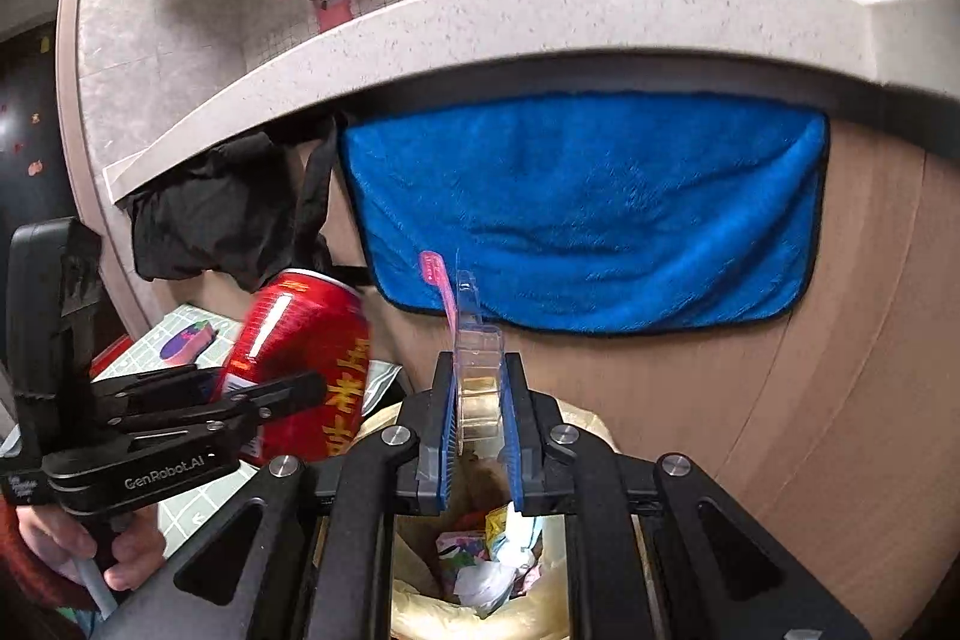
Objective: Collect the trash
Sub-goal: 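Carry the can and comb over the bin and open both tools, then return both tools to the table and move the left tool to the purple sponge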
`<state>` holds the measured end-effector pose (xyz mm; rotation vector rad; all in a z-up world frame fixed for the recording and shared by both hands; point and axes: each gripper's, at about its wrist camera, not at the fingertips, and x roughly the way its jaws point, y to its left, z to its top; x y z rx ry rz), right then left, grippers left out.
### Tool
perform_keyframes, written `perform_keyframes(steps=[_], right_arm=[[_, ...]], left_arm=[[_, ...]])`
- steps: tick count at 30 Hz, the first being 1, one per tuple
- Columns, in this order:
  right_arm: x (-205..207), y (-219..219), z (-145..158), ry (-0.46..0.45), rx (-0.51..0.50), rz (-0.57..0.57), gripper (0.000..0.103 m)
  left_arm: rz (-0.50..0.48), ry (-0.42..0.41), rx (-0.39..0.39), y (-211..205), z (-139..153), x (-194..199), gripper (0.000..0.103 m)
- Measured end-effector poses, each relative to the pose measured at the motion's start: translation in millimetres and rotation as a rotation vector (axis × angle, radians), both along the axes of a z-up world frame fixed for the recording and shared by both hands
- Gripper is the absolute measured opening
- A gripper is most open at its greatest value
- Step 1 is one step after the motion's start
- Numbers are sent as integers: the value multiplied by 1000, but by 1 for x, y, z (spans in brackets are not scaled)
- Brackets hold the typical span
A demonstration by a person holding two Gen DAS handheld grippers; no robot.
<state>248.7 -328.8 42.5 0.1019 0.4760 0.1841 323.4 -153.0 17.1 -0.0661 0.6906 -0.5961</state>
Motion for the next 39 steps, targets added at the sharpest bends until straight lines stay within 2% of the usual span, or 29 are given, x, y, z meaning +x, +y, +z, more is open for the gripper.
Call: perform_keyframes(steps=[1,2,4,9,15,25,29,33,39], right_arm=[[1,-1,-4,9,7,3,18],[4,-2,-9,27,10,-4,25],[7,-3,-17,53,12,-15,31],[8,-3,-29,100,23,-39,32],[4,20,-16,69,26,-12,34],[12,131,12,7,13,182,37],[23,189,14,30,-26,258,37],[37,240,8,61,-61,319,37],[69,302,-16,136,-119,374,37]], left_arm=[[-22,30,-2,0,-3,4,43],[-36,59,-13,2,-5,8,45],[-26,70,-25,8,-4,11,50],[45,50,-29,38,7,12,51],[155,26,-29,102,15,1,51],[377,-11,-71,255,26,-21,51],[467,-14,-99,328,24,-25,51],[532,18,-111,386,12,-19,51],[580,66,-114,451,-15,3,53]])
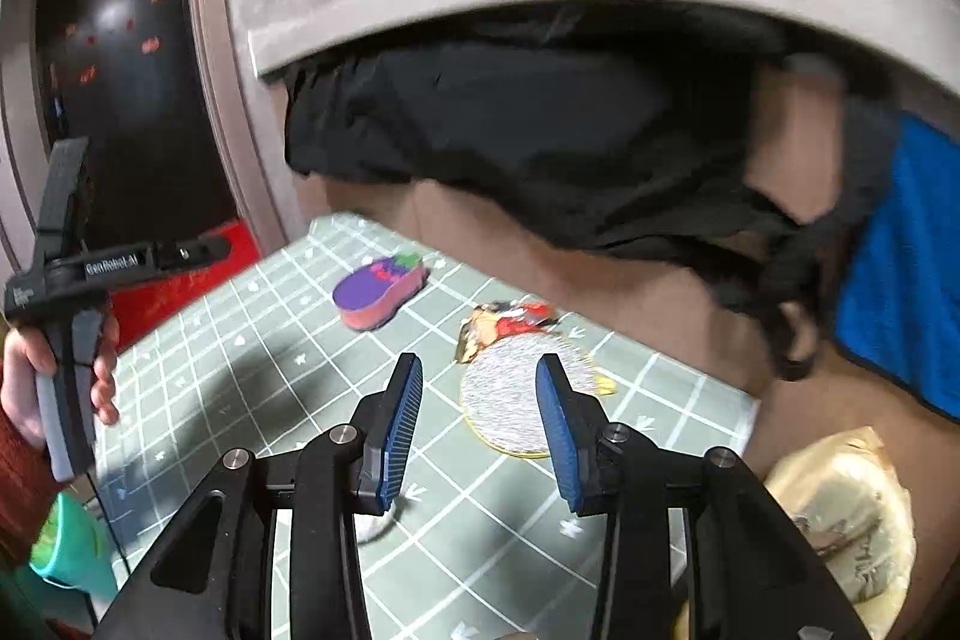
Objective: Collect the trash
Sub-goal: 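Return both tools to the table and move the left tool to the purple sponge, then close the left tool on the purple eggplant sponge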
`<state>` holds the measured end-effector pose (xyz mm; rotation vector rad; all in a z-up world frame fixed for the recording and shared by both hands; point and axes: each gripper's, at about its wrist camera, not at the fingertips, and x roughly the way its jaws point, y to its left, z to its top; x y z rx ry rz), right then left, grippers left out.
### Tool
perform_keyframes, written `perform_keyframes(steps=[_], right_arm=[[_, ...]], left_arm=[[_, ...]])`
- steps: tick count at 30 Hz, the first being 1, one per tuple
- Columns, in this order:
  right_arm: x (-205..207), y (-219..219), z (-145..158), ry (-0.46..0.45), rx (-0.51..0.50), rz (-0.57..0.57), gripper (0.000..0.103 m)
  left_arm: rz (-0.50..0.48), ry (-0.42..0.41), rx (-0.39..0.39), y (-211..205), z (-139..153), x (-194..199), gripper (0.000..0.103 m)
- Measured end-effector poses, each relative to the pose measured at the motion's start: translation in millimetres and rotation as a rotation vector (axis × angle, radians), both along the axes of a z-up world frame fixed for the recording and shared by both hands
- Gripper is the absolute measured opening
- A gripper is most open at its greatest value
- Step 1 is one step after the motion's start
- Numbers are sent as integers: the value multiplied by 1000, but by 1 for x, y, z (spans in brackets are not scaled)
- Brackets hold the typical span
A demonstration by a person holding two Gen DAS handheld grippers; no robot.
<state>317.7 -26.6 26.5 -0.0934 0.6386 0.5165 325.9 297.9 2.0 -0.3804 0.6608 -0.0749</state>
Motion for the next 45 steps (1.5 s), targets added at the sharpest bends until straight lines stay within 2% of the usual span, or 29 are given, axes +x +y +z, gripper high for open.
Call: perform_keyframes(steps=[4,8,15,19,21,29,36,39,41,42,45], right_arm=[[13,20,-15,41,-2,32,37],[23,30,-30,62,-28,49,37],[39,-1,-54,118,-12,7,37],[47,-24,-68,146,6,-35,37],[51,-32,-73,160,22,-46,37],[53,-44,-85,172,48,-39,37],[46,-59,-87,177,77,-55,37],[43,-64,-86,173,80,-55,37],[41,-66,-85,170,82,-53,37],[40,-67,-85,168,83,-52,37],[38,-70,-84,164,87,-54,37]], left_arm=[[-42,65,-82,21,-30,36,54],[-77,145,-157,19,-63,84,54],[10,208,-173,11,-99,140,54],[-7,221,-194,-2,-104,150,54],[-34,181,-208,-14,-95,148,54],[-177,114,-145,-71,-62,143,54],[-297,69,-5,-121,-45,123,54],[-274,55,63,-130,-44,121,54],[-200,41,115,-127,-42,118,54],[-114,39,158,-124,-41,117,54],[-28,80,159,-119,-45,123,56]])
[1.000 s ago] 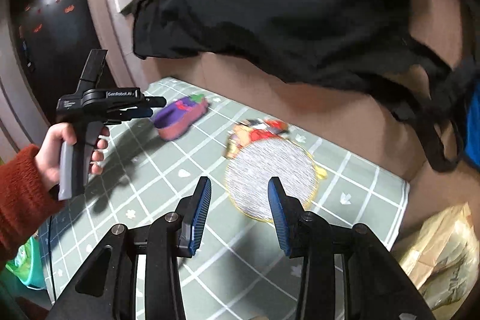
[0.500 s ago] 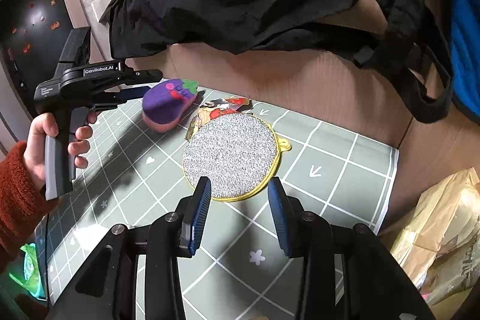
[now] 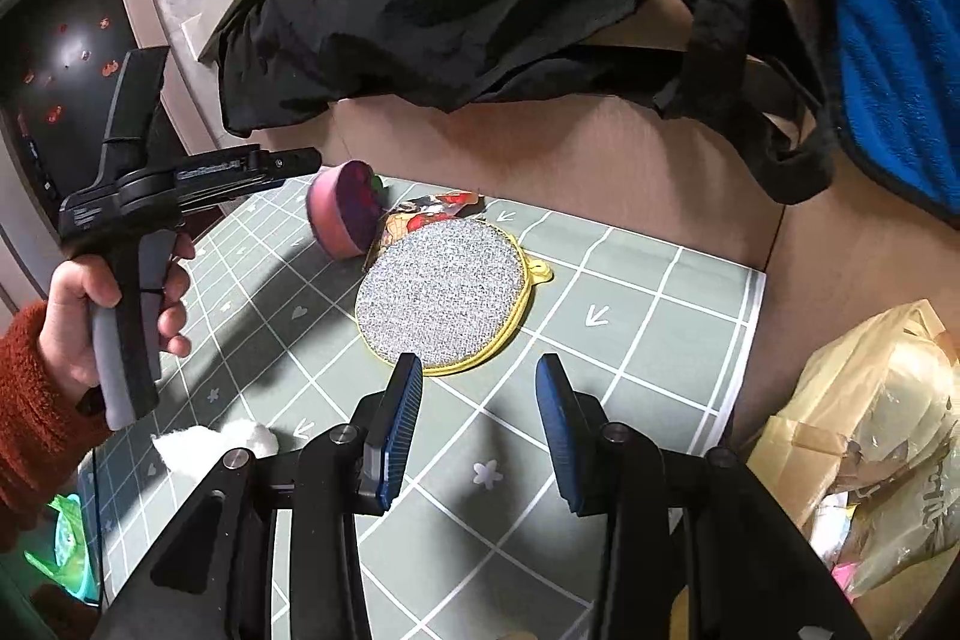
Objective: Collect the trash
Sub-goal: 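Close the left tool on the purple eggplant sponge, then lift the sponge with the left tool while the right tool grasps the red-gold snack wrapper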
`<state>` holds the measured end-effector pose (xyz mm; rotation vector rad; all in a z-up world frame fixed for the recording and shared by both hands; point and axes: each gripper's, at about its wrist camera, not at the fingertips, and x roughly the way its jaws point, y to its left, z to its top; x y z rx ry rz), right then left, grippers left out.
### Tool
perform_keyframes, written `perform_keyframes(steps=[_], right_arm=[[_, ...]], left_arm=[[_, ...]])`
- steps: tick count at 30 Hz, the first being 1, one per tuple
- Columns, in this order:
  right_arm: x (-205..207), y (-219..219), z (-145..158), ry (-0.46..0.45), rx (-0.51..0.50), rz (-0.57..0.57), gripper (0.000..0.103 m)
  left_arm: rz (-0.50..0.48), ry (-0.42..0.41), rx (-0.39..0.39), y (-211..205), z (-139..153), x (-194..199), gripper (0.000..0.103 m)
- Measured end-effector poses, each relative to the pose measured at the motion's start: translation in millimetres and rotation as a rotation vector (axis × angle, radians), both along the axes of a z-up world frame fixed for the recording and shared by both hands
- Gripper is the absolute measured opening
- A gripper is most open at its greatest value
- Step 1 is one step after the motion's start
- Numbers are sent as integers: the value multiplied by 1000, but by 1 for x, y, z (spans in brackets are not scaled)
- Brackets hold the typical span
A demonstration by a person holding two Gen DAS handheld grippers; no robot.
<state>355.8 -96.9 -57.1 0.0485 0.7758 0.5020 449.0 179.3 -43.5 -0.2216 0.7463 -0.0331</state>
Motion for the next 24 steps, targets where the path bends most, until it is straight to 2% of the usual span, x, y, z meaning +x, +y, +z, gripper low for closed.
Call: perform_keyframes(steps=[4,5,7,9,13,14,15,16,22,24], right_arm=[[1,-2,0,3,9,-2,37],[1,-2,-1,3,12,-1,37],[1,-1,-2,6,13,2,37],[0,1,-2,3,0,1,37],[1,7,5,-20,-27,23,37],[4,9,9,-28,-27,31,37],[8,11,13,-31,-22,37,37],[13,13,16,-28,-17,45,38],[62,48,17,-2,-49,108,38],[81,68,11,-21,-99,127,38]], left_arm=[[33,75,-55,-6,-9,16,57],[45,76,-38,-7,-10,18,57],[90,91,47,-18,-12,25,57],[123,97,70,-18,-15,27,57],[124,143,19,-12,-26,32,54],[116,158,-4,-10,-29,32,50],[108,167,-33,-5,-31,30,37],[109,169,-46,-1,-32,28,32],[64,128,-103,27,-17,-9,32],[52,117,-117,37,-11,-26,32]])
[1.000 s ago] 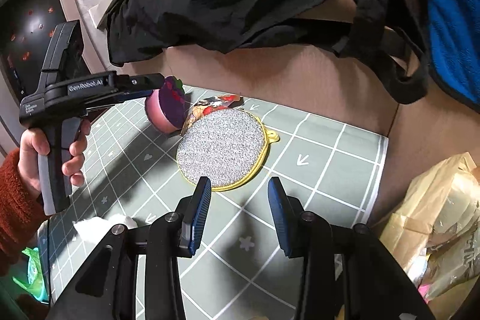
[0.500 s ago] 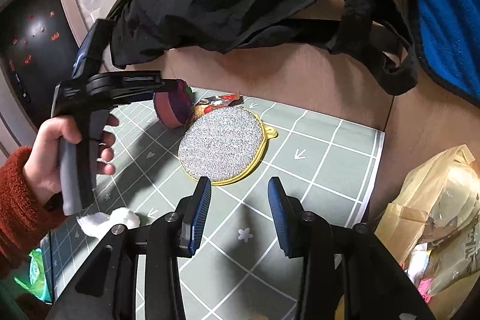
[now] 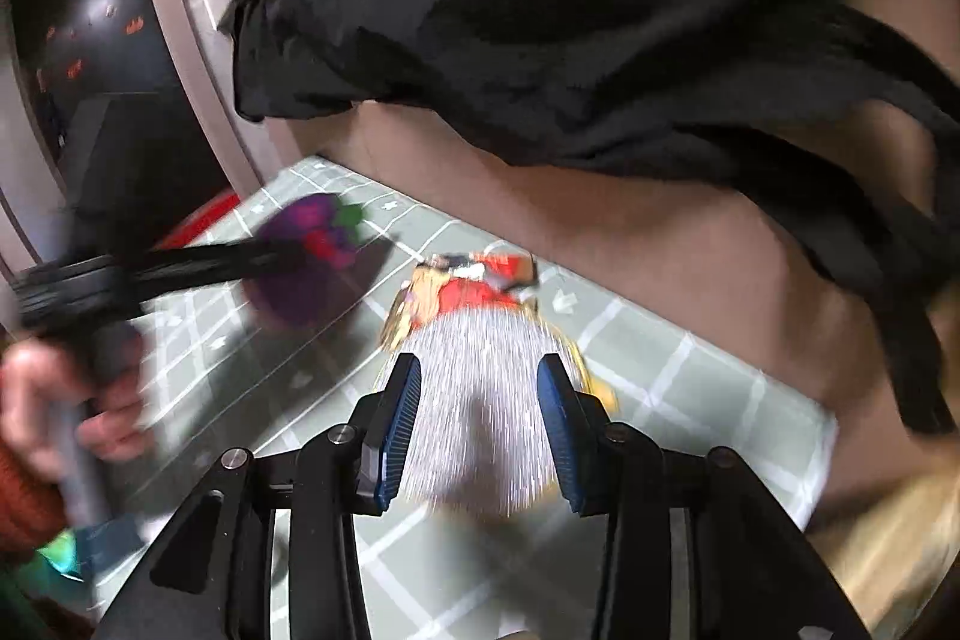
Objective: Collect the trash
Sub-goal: 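Lift the sponge with the left tool while the right tool grasps the red-gold snack wrapper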
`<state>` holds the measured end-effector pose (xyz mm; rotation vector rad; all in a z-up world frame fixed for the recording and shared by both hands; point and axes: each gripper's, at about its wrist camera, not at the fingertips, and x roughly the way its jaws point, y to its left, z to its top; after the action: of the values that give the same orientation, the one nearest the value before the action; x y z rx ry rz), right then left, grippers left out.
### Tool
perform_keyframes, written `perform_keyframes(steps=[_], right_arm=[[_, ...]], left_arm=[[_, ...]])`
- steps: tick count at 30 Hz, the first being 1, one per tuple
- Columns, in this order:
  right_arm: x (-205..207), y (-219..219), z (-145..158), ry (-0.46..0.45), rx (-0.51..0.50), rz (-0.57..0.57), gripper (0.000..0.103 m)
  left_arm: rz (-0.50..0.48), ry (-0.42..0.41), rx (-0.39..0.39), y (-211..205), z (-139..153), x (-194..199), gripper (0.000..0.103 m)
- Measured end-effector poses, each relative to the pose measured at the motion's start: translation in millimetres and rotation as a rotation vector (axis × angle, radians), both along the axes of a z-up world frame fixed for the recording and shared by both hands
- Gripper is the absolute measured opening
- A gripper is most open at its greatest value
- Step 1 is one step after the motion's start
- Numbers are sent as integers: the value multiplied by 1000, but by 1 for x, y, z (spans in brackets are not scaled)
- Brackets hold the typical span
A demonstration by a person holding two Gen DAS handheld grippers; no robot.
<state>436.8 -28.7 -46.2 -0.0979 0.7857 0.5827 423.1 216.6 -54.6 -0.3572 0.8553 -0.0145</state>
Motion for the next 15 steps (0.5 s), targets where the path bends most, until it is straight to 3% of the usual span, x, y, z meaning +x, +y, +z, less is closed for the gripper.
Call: perform_keyframes(steps=[6,10,13,15], right_arm=[[50,37,-24,20,-82,6,38],[71,36,-36,97,-43,-25,39],[61,40,-41,153,25,29,40],[37,54,-43,155,5,108,39]], left_arm=[[-43,-43,-4,35,23,-57,32],[-31,-68,6,51,32,-83,32],[-25,-70,-17,60,28,-95,32],[-17,-54,-51,66,22,-99,32]])
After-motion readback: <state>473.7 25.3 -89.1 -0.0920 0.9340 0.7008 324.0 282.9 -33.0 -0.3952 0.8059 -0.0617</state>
